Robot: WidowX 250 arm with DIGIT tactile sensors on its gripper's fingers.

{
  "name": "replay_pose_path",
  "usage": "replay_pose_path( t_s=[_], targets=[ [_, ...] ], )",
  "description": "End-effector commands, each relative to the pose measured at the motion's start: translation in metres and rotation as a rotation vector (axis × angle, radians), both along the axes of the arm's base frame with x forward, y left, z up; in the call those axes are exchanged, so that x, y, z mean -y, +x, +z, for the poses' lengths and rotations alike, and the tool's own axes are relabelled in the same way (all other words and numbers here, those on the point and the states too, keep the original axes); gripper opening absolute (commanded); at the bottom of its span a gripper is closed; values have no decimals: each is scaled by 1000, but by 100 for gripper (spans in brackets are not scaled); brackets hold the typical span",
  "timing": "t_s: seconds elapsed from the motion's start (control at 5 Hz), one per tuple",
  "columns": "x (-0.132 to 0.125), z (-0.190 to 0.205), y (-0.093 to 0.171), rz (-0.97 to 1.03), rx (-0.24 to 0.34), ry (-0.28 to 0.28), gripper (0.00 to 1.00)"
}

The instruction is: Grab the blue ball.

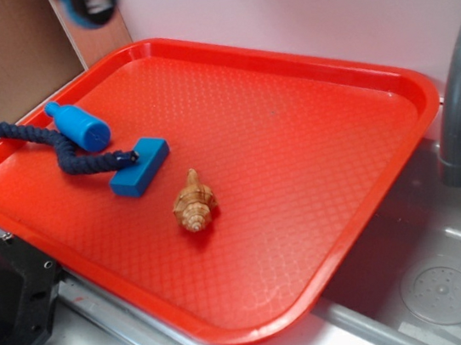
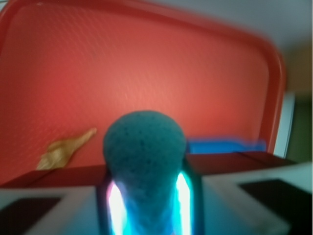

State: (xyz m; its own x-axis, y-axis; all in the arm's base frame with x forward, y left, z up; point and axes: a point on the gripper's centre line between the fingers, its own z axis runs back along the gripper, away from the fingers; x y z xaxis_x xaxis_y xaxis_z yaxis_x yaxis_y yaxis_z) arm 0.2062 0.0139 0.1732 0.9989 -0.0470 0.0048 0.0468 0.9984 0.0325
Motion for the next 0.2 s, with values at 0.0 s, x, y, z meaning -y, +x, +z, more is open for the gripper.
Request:
replay_pose_path(
  t_s=[0.0],
  targets=[
    [45,11,-31,185,62,100,0]
  ],
)
